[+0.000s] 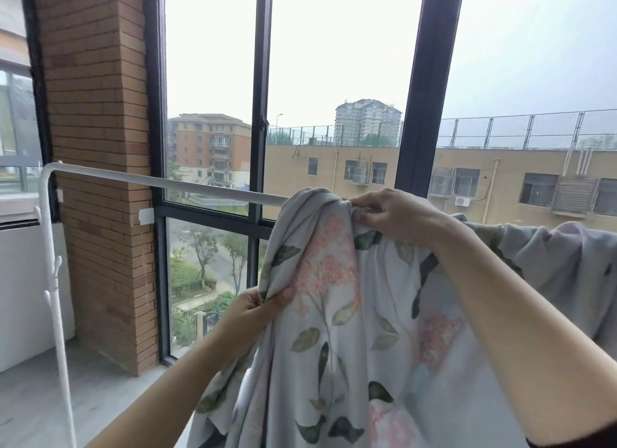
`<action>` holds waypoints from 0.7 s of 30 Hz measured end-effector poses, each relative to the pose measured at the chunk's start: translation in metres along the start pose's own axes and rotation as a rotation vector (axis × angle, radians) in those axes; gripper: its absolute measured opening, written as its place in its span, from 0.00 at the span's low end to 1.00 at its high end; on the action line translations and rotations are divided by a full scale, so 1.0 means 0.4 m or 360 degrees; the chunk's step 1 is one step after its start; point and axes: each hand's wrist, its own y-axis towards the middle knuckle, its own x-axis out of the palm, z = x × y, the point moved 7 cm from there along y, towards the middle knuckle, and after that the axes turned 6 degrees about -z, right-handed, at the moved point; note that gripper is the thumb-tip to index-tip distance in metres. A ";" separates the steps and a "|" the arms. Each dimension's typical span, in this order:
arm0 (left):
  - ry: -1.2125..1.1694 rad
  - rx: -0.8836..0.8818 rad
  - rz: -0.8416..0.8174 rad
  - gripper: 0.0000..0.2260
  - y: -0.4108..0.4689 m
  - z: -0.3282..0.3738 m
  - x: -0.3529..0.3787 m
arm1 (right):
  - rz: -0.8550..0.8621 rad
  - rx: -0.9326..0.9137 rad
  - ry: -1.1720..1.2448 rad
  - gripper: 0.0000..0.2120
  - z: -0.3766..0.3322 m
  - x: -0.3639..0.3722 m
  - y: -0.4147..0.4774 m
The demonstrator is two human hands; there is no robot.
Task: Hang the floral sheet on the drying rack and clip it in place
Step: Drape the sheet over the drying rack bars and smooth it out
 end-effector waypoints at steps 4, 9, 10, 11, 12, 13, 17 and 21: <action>0.0125 0.0057 0.0164 0.15 -0.012 0.070 -0.072 | 0.0005 -0.0004 -0.0011 0.15 -0.002 -0.001 -0.001; 0.0274 0.0302 0.0373 0.13 0.017 0.233 -0.148 | 0.0019 0.0023 -0.0055 0.16 0.006 -0.008 -0.014; 0.0320 0.0346 0.0398 0.13 0.027 0.270 -0.159 | 0.0024 0.0027 -0.0056 0.16 0.006 -0.010 -0.016; 0.0378 0.0389 0.0416 0.13 0.042 0.307 -0.168 | 0.0031 0.0027 -0.0045 0.15 0.008 -0.012 -0.018; 0.0421 0.0425 0.0435 0.13 0.058 0.341 -0.173 | 0.0035 0.0024 -0.0018 0.15 0.010 -0.013 -0.020; 0.0472 0.0471 0.0458 0.13 0.077 0.378 -0.176 | 0.0042 0.0017 0.0033 0.15 0.013 -0.013 -0.023; 0.0895 0.0580 0.0603 0.18 0.176 0.517 -0.143 | 0.0113 0.0067 0.0293 0.15 0.038 -0.029 -0.041; 0.1491 0.0289 0.0475 0.18 0.304 0.496 -0.088 | 0.0311 0.0286 0.0249 0.13 0.077 -0.061 -0.052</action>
